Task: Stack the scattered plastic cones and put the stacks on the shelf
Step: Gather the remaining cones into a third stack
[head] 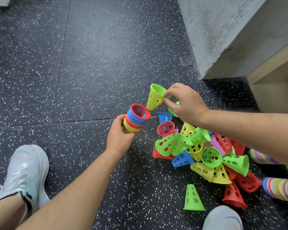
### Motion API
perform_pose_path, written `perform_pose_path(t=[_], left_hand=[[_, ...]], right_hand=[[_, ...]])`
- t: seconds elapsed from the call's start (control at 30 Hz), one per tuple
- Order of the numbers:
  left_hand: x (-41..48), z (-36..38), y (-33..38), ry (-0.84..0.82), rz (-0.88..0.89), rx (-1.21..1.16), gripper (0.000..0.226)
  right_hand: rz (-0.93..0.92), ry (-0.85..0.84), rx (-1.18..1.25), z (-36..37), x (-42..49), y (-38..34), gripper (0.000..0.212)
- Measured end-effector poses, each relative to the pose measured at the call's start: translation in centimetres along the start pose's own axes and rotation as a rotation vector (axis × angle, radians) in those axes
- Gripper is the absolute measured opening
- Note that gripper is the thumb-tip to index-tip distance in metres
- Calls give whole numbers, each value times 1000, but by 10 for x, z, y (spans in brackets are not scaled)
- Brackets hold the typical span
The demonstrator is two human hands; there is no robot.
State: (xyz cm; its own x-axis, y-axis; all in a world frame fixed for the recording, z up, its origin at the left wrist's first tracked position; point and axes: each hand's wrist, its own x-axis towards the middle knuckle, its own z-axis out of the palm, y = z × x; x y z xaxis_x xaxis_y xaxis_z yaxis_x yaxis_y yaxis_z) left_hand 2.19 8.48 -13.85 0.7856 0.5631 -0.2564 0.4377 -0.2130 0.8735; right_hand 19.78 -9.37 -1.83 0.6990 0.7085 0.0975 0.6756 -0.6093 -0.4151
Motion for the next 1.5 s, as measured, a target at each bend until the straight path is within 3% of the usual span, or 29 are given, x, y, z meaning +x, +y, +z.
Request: perform_pose_path(t=[0.1, 0.2, 0.3, 0.43, 0.53, 0.67, 0.9, 1.03, 1.5], left_hand=[[0, 9, 7, -22, 22, 3, 63], [1, 17, 15, -37, 45, -10, 65], [0, 26, 21, -60, 63, 6, 65], [-2, 31, 19, -80, 51, 24, 64], [-3, 29, 15, -86, 31, 29, 66], [0, 27, 12, -98, 17, 27, 67], [5, 29, 9, -114, 8, 57, 69], [6, 29, 8, -118, 6, 49, 70], [-5, 40, 19, -139, 56, 84, 64]], right_hand=[[-83, 70, 47, -9, -15, -5, 13], [-131, -10, 54, -8, -27, -5, 17], [-101, -119, 55, -5, -38, 3, 28], [5, -149, 24, 1, -42, 19, 20], [95, -321, -63, 7, -36, 32, 20], [26, -681, -213, 15, -27, 41, 26], [19, -790, -282, 27, -17, 45, 24], [0, -670, -194, 22, -18, 47, 21], [-49, 107, 172, -26, -36, 46, 14]])
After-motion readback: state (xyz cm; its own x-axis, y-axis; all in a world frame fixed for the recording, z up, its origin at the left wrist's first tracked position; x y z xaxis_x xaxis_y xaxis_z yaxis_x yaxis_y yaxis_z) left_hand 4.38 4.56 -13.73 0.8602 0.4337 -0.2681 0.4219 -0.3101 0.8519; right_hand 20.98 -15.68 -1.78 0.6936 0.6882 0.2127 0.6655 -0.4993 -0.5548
